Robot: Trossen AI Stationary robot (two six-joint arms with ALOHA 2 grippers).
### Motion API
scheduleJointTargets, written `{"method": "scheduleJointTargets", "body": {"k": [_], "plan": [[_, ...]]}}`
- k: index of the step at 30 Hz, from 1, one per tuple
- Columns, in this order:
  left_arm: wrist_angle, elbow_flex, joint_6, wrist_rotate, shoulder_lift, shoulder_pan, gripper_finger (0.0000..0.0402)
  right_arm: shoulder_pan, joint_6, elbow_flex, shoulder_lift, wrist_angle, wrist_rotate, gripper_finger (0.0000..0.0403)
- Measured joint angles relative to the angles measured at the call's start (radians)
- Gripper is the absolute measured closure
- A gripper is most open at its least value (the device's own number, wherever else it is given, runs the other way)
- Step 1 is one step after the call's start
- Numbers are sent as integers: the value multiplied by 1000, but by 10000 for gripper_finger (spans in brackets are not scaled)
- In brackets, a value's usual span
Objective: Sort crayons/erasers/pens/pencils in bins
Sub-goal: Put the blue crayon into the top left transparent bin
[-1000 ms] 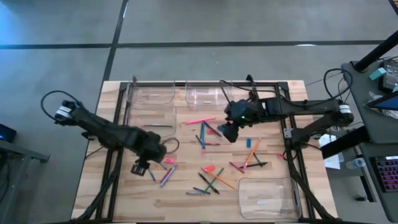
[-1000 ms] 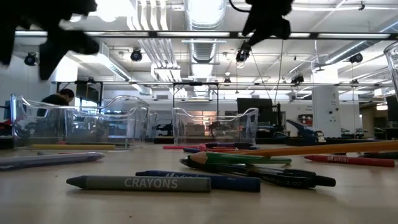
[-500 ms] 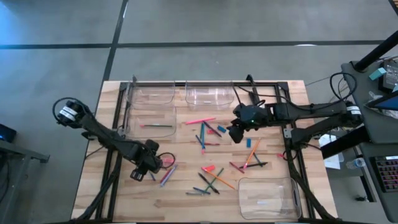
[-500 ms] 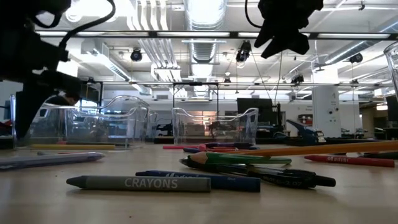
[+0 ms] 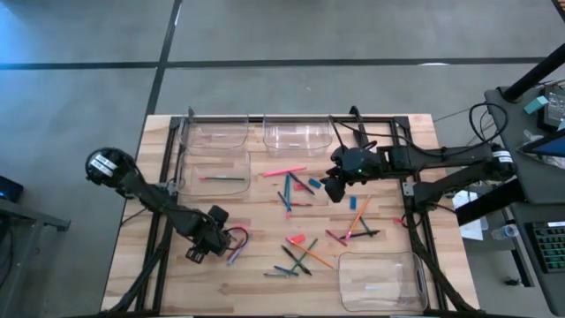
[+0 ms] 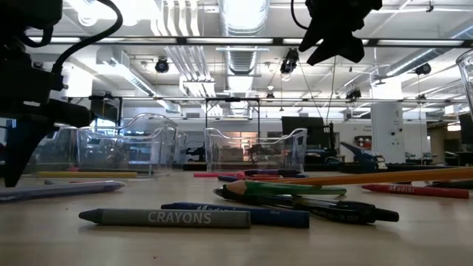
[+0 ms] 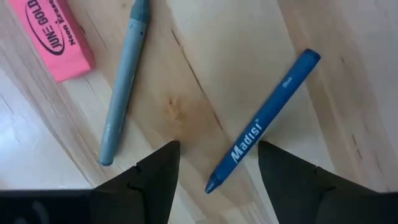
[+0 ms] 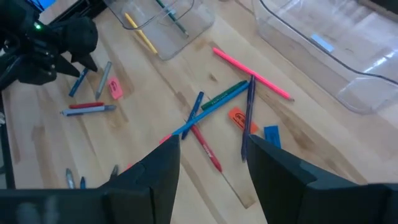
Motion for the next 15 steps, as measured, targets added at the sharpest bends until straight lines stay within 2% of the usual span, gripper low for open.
{"method": "scheduleJointTargets", "body": {"k": [5, 15], "plan": [[6, 0, -6, -11, 60, -24, 226, 0, 0, 0, 0, 0, 9, 229], [28, -1, -5, -24, 69, -32, 350, 0, 0, 0, 1, 0, 26, 229]]}}
